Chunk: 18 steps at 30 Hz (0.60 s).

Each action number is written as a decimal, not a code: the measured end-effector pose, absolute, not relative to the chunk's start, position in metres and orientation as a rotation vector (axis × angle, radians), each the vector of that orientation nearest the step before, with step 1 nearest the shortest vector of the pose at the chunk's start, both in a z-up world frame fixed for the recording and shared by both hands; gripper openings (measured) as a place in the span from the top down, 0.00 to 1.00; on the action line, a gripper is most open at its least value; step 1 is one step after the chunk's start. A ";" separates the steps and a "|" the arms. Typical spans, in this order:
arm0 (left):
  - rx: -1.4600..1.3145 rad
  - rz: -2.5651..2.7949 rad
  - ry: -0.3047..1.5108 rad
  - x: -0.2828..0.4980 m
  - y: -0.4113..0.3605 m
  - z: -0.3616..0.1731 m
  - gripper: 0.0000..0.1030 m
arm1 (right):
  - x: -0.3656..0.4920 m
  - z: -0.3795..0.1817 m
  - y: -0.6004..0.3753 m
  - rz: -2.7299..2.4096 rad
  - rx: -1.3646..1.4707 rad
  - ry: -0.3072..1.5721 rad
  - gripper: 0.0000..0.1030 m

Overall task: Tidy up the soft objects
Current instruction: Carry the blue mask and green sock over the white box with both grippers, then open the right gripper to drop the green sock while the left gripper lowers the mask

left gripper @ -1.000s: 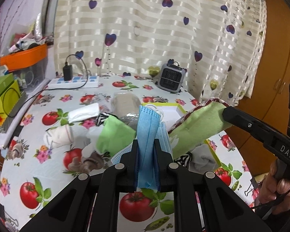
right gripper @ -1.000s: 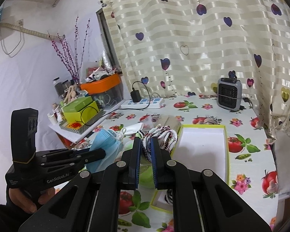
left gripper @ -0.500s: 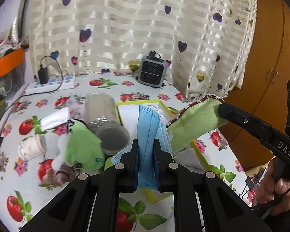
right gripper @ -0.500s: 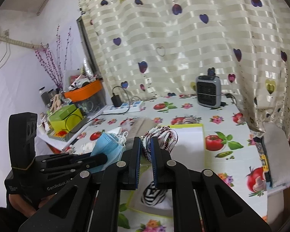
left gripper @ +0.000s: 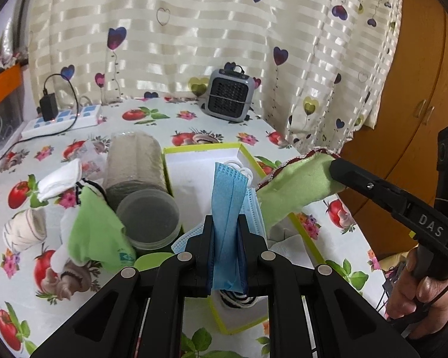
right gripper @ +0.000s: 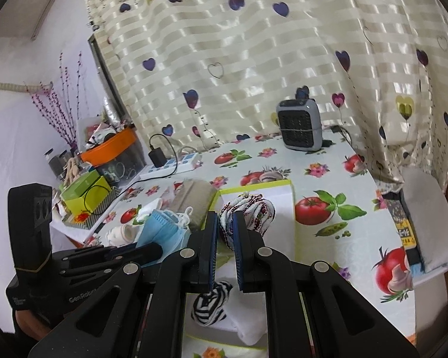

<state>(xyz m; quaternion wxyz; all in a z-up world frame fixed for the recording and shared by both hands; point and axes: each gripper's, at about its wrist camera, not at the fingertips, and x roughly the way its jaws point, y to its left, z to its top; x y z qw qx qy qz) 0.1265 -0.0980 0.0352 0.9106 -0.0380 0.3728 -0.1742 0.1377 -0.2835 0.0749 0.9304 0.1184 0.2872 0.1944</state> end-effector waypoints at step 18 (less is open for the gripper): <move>-0.058 -0.346 0.859 0.166 -0.120 0.001 0.88 | 0.181 0.017 -0.299 0.316 0.285 0.722 0.89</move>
